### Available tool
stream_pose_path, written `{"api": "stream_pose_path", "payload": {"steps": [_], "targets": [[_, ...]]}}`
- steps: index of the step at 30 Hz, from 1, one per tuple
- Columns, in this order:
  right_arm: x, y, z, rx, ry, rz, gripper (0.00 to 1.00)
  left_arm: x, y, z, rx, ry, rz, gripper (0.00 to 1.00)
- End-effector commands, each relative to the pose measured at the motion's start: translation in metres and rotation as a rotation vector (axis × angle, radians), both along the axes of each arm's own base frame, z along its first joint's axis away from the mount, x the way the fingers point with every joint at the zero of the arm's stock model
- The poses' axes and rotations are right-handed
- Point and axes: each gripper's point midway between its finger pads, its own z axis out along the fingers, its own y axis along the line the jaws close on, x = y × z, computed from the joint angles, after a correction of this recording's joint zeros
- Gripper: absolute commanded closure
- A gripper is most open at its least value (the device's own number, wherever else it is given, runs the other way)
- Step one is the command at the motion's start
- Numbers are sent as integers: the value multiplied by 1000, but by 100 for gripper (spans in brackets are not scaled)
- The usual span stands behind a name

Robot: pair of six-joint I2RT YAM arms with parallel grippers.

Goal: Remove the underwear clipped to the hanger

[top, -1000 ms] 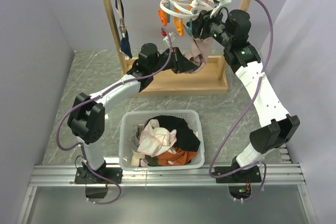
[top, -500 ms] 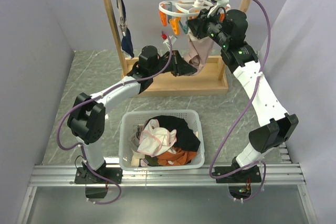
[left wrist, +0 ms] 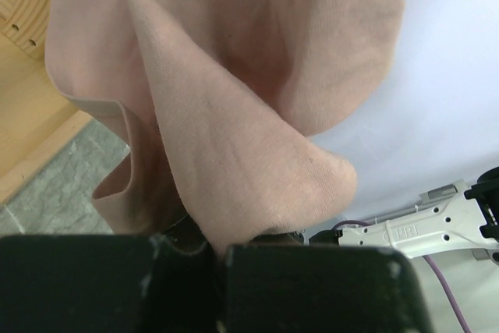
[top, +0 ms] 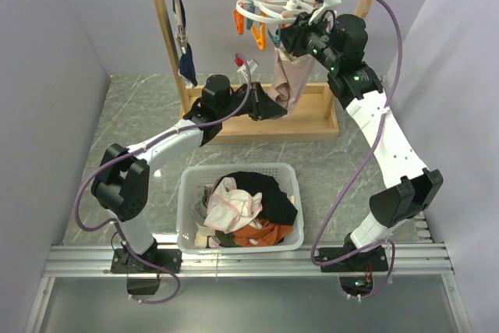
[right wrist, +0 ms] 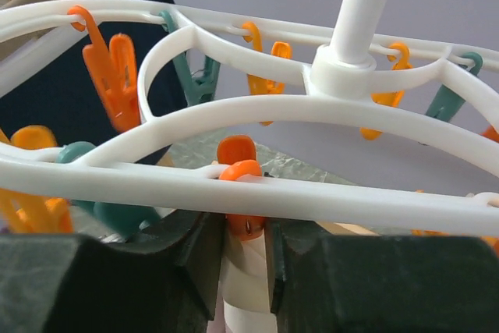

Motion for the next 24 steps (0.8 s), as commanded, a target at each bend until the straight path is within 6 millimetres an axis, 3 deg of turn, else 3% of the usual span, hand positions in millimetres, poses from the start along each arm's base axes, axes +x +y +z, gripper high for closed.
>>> {"api": "stream_pose_path", "payload": {"steps": [1,3,6,12,15,24], "targets": [[-7,-14,44,85,-96,-69,69,-9,6,24,-35,-64,-1,99],[-7,-14,43,92,-93,-78,58,-9,5,28,-44,-68,-3,99],[-8,-17,43,119,-103,-101,54,-8,4,35,-52,-79,-3,99],[-13,-17,44,163,-122,-120,49,-8,3,40,-57,-87,-7,99],[-19,-15,44,176,-144,-133,41,-7,3,40,-57,-87,-7,99],[-27,-5,44,128,-194,-226,36,-6,1,46,-67,-94,-17,99]]}}
